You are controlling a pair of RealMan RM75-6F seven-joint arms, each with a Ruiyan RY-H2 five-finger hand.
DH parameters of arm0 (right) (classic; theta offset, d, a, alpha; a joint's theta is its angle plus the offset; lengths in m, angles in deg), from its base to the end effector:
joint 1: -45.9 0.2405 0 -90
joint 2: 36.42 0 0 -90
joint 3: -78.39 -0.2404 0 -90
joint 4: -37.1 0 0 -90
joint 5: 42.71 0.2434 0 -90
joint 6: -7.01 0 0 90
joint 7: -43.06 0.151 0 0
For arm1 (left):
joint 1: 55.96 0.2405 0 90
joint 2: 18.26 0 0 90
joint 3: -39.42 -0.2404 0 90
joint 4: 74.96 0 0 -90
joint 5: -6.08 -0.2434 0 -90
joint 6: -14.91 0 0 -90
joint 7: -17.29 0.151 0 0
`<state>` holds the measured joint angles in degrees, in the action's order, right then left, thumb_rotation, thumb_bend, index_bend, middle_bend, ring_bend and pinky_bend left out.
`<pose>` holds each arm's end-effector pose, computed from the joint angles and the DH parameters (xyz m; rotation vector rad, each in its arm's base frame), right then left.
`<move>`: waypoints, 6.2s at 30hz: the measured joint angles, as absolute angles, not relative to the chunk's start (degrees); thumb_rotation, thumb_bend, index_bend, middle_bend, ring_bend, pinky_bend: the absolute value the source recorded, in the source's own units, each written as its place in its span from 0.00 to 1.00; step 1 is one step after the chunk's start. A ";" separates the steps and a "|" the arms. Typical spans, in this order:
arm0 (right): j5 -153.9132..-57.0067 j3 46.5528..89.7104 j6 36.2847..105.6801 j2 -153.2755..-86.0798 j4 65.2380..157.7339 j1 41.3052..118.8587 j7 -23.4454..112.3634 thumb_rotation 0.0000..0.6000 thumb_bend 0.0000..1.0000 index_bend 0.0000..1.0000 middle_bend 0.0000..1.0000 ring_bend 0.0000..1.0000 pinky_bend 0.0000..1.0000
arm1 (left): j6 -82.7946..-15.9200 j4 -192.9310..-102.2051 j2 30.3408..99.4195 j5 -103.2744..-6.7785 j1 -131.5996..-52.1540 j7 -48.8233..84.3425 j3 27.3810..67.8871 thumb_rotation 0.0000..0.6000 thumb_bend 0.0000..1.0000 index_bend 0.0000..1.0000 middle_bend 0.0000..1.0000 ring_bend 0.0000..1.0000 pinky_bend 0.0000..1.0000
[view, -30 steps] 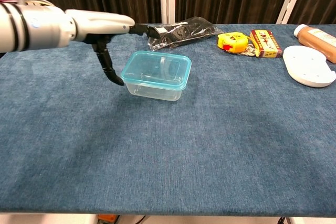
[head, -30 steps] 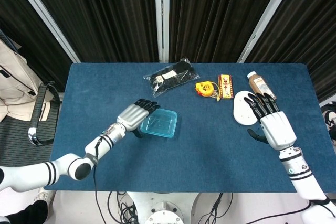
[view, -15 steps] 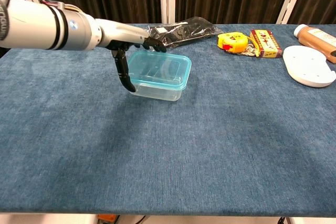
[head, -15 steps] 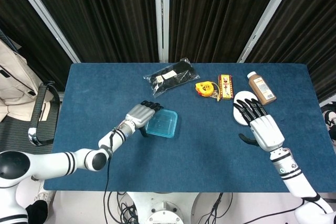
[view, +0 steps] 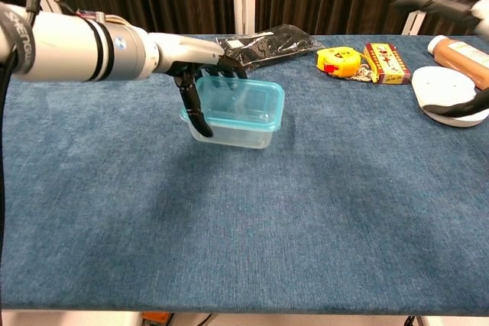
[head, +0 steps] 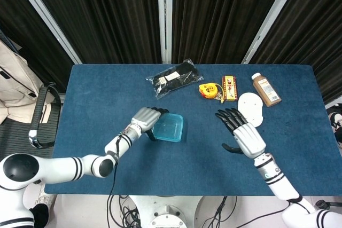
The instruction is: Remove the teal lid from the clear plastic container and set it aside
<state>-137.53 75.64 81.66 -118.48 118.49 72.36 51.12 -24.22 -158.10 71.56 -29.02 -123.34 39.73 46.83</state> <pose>-0.2034 -0.2782 0.0058 1.7983 -0.9141 1.2888 -0.0475 0.3723 -0.0970 -2.1196 -1.1334 -0.7376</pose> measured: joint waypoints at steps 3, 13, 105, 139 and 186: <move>-139.25 75.78 81.79 -122.87 115.86 73.49 51.80 1.00 0.09 0.00 0.02 0.00 0.00 | -25.86 -160.28 71.93 -28.38 -123.35 40.28 46.46 1.00 0.00 0.25 0.31 0.26 0.32; -144.14 77.32 83.86 -134.31 105.82 75.89 51.50 1.00 0.09 0.00 0.00 0.00 0.00 | -30.68 -164.19 73.95 -27.53 -122.47 40.16 46.65 1.00 0.00 0.25 0.31 0.26 0.32; -145.92 80.30 86.63 -139.44 90.70 85.58 60.52 1.00 0.32 0.13 0.12 0.00 0.00 | -33.60 -165.50 75.17 -25.42 -123.99 48.61 45.84 1.00 0.00 0.19 0.28 0.25 0.29; -144.93 79.51 87.25 -139.78 89.62 86.20 61.20 1.00 0.66 0.61 0.29 0.07 0.00 | -33.19 -166.43 74.41 -28.98 -123.11 46.97 46.34 1.00 0.00 0.03 0.11 0.06 0.13; -137.00 78.77 85.53 -130.08 92.90 79.27 58.90 1.00 0.62 0.54 0.20 0.03 0.00 | -45.94 -169.31 62.01 -41.62 -107.32 37.10 45.20 1.00 0.00 0.02 0.00 0.00 0.02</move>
